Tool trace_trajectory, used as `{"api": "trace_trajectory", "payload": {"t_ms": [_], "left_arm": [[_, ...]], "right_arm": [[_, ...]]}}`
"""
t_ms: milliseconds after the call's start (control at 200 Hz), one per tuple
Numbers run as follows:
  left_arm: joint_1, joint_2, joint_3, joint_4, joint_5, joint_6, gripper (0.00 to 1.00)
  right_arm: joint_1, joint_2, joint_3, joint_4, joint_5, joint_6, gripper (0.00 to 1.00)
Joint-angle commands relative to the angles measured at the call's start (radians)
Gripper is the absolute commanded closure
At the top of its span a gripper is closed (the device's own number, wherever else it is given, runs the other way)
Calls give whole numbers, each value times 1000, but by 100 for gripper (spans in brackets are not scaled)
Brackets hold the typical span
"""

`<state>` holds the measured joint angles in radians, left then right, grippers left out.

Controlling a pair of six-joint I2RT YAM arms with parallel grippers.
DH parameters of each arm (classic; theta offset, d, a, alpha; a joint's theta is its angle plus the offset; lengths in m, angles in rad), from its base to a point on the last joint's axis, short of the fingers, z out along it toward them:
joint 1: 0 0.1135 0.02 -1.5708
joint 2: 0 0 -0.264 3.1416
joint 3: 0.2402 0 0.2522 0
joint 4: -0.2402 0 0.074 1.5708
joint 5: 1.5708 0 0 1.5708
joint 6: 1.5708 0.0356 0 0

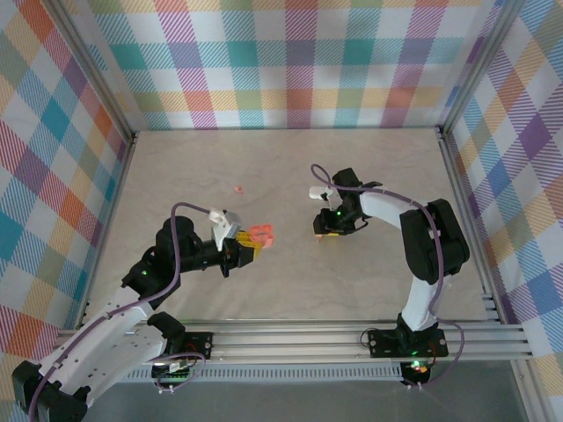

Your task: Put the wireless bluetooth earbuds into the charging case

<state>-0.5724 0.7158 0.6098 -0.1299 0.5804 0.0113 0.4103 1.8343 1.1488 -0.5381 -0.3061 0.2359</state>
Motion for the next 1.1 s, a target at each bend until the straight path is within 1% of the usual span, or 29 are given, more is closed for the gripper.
{"api": "trace_trajectory", "payload": {"t_ms": [0,440,645,750,1020,1100], "left_arm": [[11,-6,12,0,-8,16,95],[12,-6,9,-8,-14,18,96],[12,-7,8,-13,-14,22,96],[13,-9,7,-13,-13,21,96],[13,-11,6,-14,-14,23,96],[12,-12,6,-14,-14,23,96]], "right_arm": [[9,9,20,10,-8,6,59],[36,60,49,-1,21,-4,61],[41,72,62,-11,36,-10,66],[42,75,66,-14,36,-13,70],[47,74,74,-26,41,-21,71],[48,75,76,-28,39,-24,73]]}}
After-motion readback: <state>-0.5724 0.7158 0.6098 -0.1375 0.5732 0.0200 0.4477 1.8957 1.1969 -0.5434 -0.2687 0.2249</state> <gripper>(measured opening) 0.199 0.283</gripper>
